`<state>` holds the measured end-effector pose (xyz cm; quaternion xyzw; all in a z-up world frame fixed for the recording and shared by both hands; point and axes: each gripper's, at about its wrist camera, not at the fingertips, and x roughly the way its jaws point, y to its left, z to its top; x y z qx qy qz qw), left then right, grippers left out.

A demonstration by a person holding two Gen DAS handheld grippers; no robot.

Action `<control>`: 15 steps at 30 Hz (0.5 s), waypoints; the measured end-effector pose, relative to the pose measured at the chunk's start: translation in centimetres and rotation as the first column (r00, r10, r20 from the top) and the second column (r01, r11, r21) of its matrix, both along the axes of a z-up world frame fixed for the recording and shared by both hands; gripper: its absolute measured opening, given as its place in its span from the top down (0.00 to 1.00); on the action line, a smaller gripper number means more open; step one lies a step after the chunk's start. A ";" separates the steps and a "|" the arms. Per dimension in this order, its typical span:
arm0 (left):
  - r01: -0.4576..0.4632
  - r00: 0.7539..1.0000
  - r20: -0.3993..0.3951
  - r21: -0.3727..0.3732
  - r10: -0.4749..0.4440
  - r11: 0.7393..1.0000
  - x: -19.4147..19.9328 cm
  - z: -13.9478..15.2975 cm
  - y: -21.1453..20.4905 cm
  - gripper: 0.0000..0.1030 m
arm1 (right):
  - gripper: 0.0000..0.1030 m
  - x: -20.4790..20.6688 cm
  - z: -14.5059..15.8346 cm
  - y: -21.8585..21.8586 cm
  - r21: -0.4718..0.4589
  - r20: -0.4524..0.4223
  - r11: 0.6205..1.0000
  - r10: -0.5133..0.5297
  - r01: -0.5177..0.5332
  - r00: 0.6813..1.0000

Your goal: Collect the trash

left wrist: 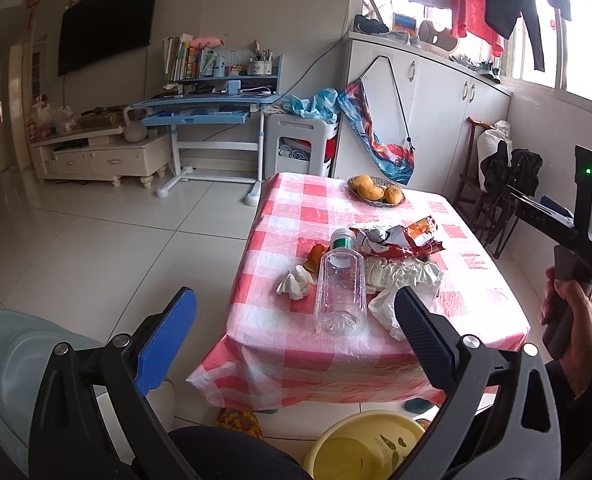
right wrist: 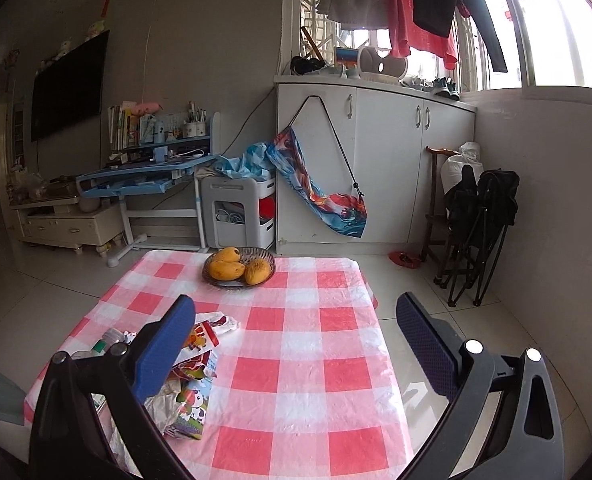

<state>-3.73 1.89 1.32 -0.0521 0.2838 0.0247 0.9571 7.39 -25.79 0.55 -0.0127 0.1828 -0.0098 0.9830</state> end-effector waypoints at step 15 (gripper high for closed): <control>0.006 1.000 0.005 0.020 -0.006 1.000 0.0 -0.1 -0.4 0.07 | 0.07 -1.3 -1.2 0.7 -0.008 0.027 1.000 0.028 -0.028 0.999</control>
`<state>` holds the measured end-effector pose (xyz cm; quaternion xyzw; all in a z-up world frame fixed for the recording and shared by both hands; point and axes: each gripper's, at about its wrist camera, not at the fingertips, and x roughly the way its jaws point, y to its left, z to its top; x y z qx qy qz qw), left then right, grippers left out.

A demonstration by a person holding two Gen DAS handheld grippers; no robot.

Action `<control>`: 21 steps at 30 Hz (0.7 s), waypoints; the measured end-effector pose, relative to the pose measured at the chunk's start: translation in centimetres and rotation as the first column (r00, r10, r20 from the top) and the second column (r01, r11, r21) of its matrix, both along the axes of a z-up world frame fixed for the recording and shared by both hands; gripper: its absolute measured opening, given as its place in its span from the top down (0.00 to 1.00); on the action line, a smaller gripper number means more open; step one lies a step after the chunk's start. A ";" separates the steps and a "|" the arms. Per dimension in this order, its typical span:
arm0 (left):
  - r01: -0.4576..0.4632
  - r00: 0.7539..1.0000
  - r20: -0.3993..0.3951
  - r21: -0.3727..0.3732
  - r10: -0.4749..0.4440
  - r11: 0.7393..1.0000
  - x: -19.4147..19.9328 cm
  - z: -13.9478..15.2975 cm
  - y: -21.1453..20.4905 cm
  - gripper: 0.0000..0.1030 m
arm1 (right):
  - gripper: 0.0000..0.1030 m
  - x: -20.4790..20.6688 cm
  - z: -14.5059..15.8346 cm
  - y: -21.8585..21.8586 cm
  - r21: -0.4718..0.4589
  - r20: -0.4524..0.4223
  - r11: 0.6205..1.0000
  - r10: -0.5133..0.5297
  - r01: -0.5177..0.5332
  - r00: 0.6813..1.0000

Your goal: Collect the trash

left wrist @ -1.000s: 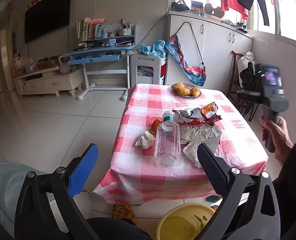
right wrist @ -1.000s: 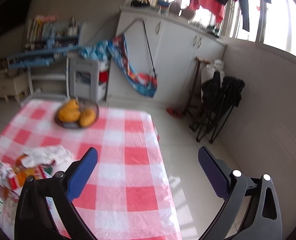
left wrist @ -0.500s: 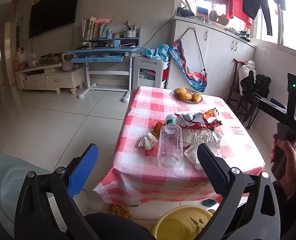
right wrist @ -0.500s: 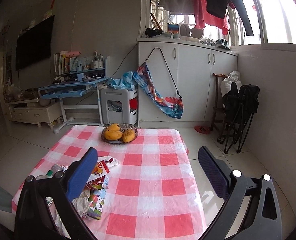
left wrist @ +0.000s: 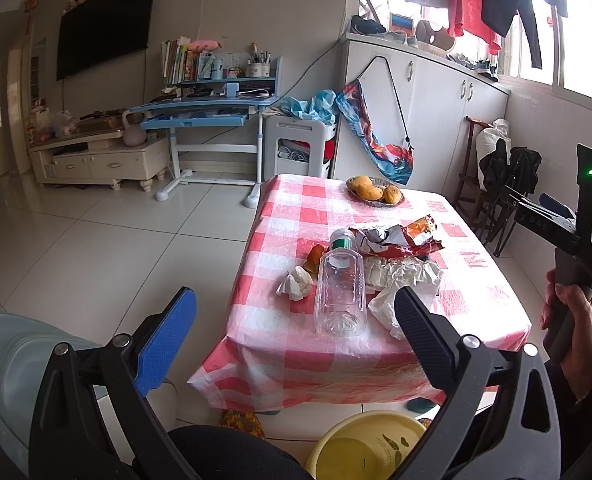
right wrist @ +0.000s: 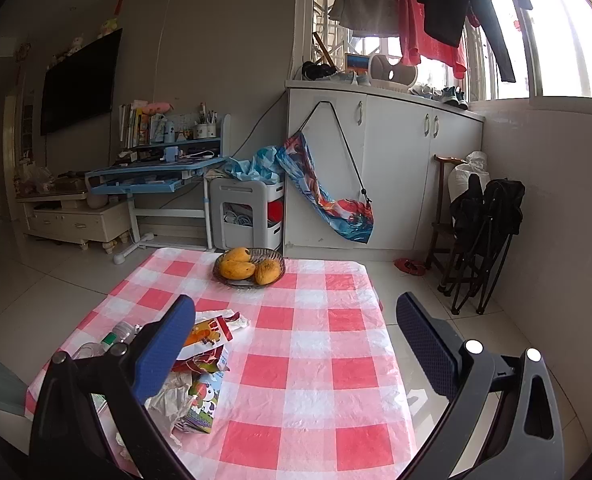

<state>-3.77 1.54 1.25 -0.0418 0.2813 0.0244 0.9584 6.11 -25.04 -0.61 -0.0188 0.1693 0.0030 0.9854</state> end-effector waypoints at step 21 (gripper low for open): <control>-0.001 1.000 0.001 -0.003 0.001 1.000 0.2 0.0 0.0 0.07 | 0.07 -0.5 0.9 0.1 0.002 0.003 1.000 0.019 -0.019 1.000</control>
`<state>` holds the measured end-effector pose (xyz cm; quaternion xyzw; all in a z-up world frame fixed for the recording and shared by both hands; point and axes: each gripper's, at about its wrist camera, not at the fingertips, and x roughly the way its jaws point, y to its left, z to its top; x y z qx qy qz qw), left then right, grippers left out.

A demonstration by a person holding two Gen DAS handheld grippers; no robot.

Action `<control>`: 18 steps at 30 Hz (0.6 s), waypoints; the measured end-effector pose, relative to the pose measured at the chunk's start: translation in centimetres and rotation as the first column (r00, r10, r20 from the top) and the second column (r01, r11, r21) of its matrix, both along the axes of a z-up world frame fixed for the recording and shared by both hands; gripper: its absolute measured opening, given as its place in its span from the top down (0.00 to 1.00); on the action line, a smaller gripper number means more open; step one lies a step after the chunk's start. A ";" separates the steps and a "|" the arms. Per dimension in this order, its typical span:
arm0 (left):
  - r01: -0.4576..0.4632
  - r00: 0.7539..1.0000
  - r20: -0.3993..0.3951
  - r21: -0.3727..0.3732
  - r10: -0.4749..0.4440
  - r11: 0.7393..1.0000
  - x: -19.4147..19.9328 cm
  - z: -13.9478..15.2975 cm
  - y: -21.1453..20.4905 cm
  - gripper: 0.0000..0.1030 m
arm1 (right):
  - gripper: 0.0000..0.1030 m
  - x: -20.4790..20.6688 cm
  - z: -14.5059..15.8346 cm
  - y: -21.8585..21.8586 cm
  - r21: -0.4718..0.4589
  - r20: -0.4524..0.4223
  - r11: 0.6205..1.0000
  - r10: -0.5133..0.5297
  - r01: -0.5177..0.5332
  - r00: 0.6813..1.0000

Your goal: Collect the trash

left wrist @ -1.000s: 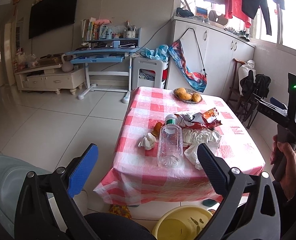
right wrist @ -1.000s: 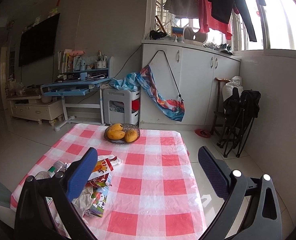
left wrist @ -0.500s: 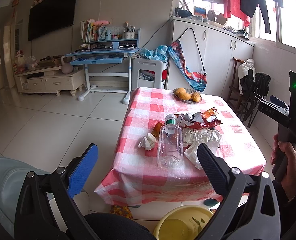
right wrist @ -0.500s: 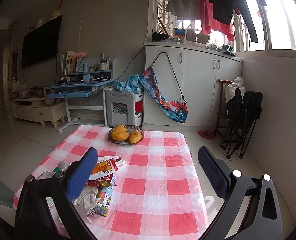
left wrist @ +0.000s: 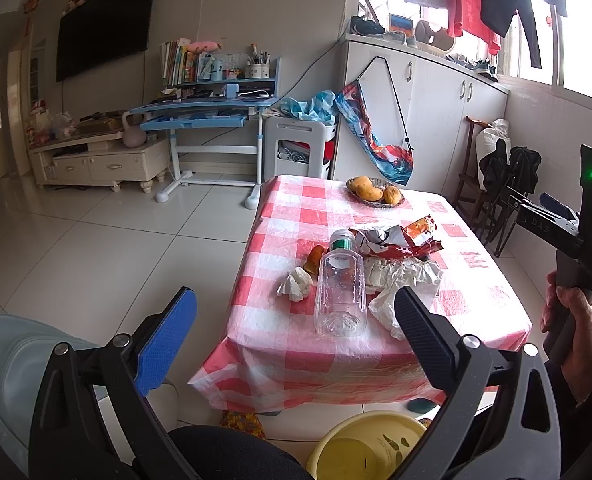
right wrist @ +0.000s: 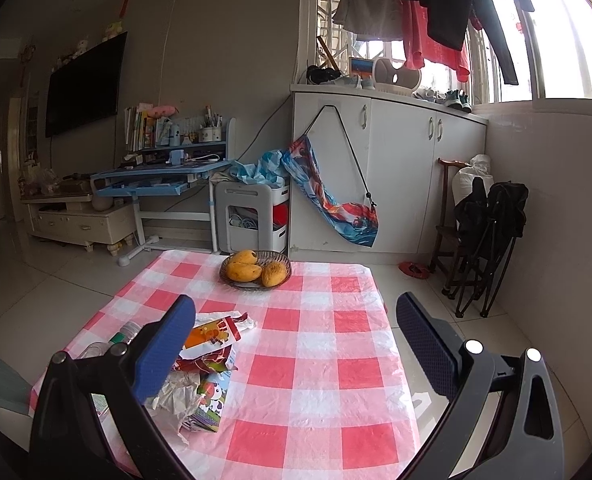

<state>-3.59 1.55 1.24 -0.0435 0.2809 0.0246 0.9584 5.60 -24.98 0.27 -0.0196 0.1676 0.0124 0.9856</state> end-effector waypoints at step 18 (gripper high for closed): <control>0.000 1.000 0.001 0.001 0.000 1.000 -0.2 -0.1 -0.1 0.07 | 0.07 -0.1 0.0 0.1 0.002 -0.002 1.000 0.004 -0.004 1.000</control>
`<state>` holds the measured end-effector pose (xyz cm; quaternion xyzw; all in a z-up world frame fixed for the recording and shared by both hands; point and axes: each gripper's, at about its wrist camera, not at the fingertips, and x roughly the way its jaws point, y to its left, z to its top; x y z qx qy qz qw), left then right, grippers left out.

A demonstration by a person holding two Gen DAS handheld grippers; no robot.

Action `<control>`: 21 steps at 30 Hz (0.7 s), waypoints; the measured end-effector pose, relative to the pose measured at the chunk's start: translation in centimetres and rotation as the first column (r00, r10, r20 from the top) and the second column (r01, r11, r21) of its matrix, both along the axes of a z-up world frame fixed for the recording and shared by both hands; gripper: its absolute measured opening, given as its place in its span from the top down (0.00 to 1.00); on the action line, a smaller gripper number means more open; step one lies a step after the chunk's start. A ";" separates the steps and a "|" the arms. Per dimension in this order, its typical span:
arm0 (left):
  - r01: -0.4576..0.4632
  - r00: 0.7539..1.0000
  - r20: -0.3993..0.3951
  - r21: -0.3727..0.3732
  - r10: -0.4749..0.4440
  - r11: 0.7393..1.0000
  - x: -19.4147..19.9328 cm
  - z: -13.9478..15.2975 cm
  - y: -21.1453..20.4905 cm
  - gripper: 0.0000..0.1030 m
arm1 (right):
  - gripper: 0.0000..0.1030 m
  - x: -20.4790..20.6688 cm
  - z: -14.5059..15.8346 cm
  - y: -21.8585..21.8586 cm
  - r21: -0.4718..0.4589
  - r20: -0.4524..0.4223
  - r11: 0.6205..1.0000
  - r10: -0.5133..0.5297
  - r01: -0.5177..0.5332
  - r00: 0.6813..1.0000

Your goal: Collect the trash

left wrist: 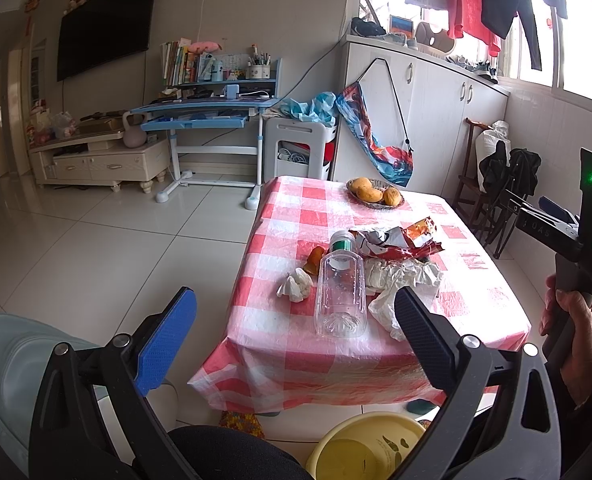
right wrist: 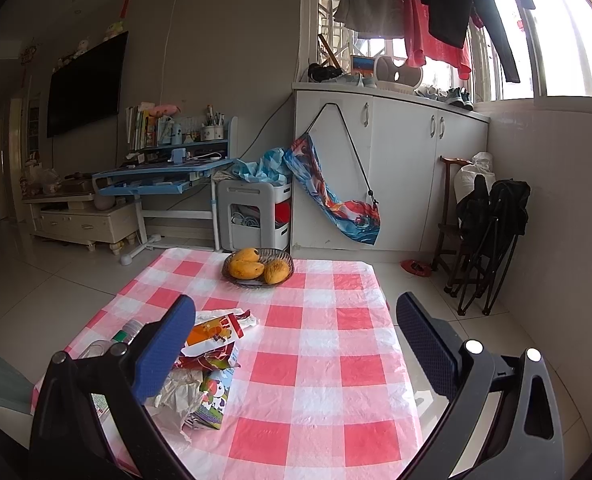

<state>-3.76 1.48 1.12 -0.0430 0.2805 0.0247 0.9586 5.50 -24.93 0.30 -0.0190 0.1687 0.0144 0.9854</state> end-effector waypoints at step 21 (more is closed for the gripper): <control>0.000 1.000 0.002 0.001 0.000 1.000 -0.1 -0.2 0.0 0.07 | 0.07 0.0 0.2 -0.1 0.000 -0.001 1.000 0.002 -0.002 1.000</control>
